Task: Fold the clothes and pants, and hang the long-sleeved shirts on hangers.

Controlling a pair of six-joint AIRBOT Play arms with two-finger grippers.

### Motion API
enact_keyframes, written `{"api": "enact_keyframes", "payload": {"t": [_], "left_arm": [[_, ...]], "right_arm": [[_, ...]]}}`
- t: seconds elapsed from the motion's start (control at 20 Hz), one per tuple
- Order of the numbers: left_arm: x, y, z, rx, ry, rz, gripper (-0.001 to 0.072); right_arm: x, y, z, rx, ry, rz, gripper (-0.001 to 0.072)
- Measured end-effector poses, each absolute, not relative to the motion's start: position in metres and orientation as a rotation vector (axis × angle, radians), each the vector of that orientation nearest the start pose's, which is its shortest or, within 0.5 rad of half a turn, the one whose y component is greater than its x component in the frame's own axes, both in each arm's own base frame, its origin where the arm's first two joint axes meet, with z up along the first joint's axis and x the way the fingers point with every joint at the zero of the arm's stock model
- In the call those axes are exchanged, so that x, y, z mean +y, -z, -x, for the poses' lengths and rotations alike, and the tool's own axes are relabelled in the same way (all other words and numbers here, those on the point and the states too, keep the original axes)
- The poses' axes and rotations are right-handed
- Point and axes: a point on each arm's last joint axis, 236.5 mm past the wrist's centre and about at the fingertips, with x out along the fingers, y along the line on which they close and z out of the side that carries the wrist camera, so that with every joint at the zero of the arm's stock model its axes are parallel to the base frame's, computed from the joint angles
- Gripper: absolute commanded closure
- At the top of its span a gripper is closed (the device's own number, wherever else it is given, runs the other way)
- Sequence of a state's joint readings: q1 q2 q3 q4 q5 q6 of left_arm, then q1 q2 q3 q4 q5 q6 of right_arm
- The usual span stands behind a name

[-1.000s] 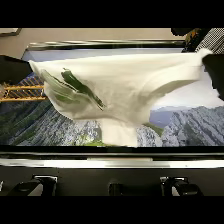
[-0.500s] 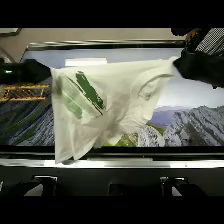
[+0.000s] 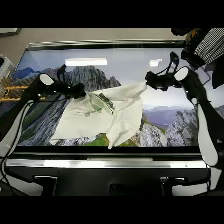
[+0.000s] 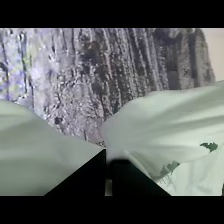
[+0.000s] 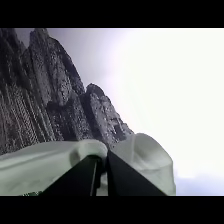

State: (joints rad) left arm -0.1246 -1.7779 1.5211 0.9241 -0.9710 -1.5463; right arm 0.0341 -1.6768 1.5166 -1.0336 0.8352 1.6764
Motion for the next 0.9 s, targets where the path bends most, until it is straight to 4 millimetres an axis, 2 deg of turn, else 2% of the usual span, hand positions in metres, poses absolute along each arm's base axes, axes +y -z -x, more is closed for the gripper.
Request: {"api": "enact_keyframes", "payload": {"t": [0.05,0.1,0.15,0.25,0.35,0.45,0.55,0.6,0.75,0.9], "left_arm": [[-0.184,0.041,-0.503,1.229,0.359,0.563,0.0495],[-0.184,0.046,-0.504,1.237,0.357,0.577,0.0318],[-0.182,0.047,-0.506,1.238,0.355,0.591,0.0227],[-0.173,0.039,-0.507,1.251,0.365,0.608,0.0199],[-0.154,0.022,-0.504,1.266,0.382,0.612,0.0174],[-0.129,-0.002,-0.495,1.27,0.386,0.611,0.0174],[-0.096,-0.025,-0.481,1.264,0.355,0.584,0.0173],[-0.079,-0.034,-0.471,1.26,0.329,0.569,0.0174],[-0.042,-0.05,-0.427,1.265,0.25,0.571,0.0173],[-0.02,-0.051,-0.377,1.267,0.176,0.607,0.0173]], "right_arm": [[0.113,-0.006,-0.546,1.012,-0.165,-0.649,0.0454],[0.116,0.002,-0.547,1.026,-0.167,-0.68,0.0343],[0.118,0.006,-0.547,1.037,-0.173,-0.7,0.0282],[0.113,0.004,-0.541,1.07,-0.194,-0.717,0.028],[0.093,-0.005,-0.526,1.109,-0.225,-0.699,0.0281],[0.068,-0.017,-0.505,1.156,-0.266,-0.674,0.0281],[0.044,-0.019,-0.476,1.211,-0.289,-0.66,0.028],[0.039,-0.018,-0.461,1.24,-0.301,-0.667,0.028],[0.045,0.005,-0.409,1.335,-0.345,-0.702,0.028],[0.074,0.038,-0.364,1.422,-0.402,-0.742,0.028]]}}
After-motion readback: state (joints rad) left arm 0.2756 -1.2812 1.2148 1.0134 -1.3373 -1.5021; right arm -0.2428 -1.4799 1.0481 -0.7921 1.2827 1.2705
